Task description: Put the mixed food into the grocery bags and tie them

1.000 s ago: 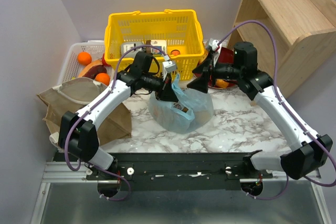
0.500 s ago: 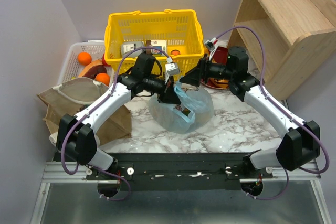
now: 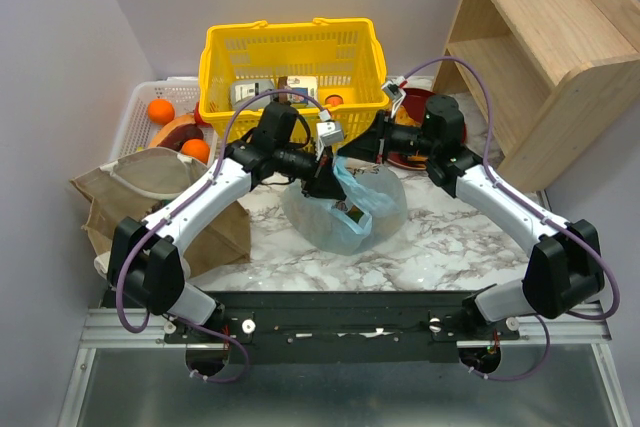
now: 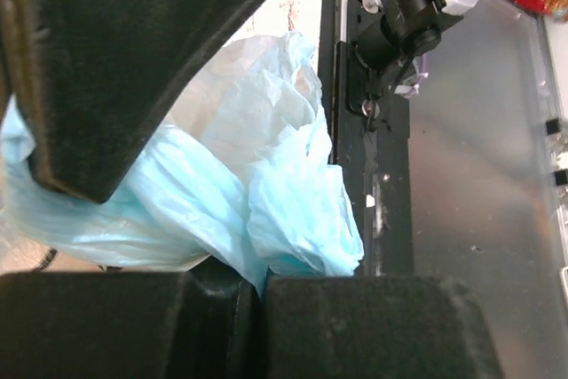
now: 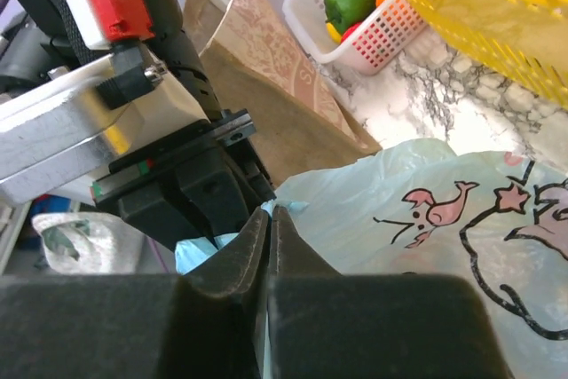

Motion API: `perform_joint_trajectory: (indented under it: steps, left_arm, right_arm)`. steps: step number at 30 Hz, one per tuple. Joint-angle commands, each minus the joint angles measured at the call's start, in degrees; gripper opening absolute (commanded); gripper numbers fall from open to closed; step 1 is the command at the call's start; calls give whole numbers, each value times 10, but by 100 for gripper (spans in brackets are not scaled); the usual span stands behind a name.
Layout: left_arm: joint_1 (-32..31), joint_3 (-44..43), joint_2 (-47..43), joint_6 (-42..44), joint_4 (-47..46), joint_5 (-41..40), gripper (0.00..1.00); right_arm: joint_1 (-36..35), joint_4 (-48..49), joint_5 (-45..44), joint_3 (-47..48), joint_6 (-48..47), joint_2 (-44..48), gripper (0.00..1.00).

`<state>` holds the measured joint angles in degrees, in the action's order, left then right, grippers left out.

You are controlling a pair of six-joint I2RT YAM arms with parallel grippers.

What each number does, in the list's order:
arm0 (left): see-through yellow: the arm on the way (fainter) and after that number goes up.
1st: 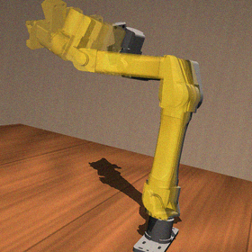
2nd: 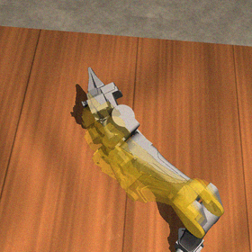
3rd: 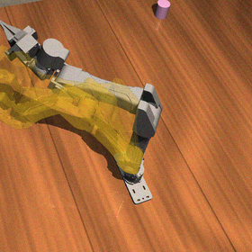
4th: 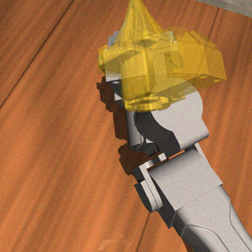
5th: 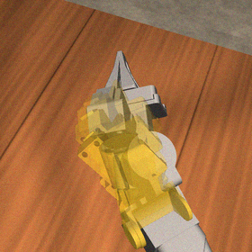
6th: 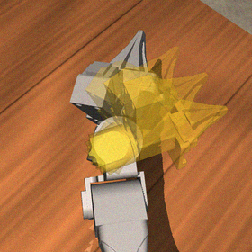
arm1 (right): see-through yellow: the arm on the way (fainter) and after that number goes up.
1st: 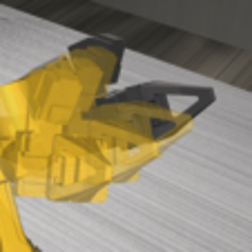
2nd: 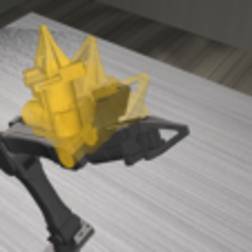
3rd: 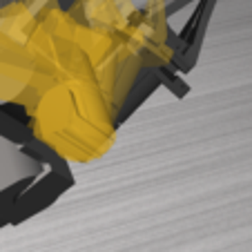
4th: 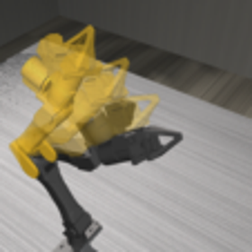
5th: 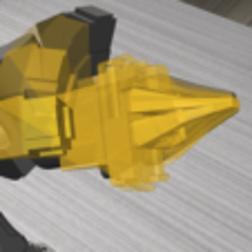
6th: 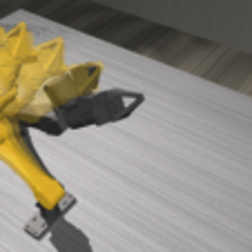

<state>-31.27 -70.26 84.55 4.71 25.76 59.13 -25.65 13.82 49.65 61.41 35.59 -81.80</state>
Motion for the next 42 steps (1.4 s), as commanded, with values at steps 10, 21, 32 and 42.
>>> perform_joint_trajectory:
  steps: [10, 21, 32, 42]
  left_arm:
    - [-3, -18, -66, 40, 60, -126, 95]
    - [-7, -43, -172, 28, 47, -207, 99]
    - [-35, 3, -191, -85, -164, -140, 99]
    - [-50, -2, -160, -56, -135, -160, 99]
  right_arm:
    - [-5, -4, -26, -2, -3, -4, 1]
    - [-5, -11, -32, 1, -9, -2, 1]
    - [-4, -13, -34, -1, -11, 1, 1]
    - [-5, -14, -33, -1, -15, 4, 1]
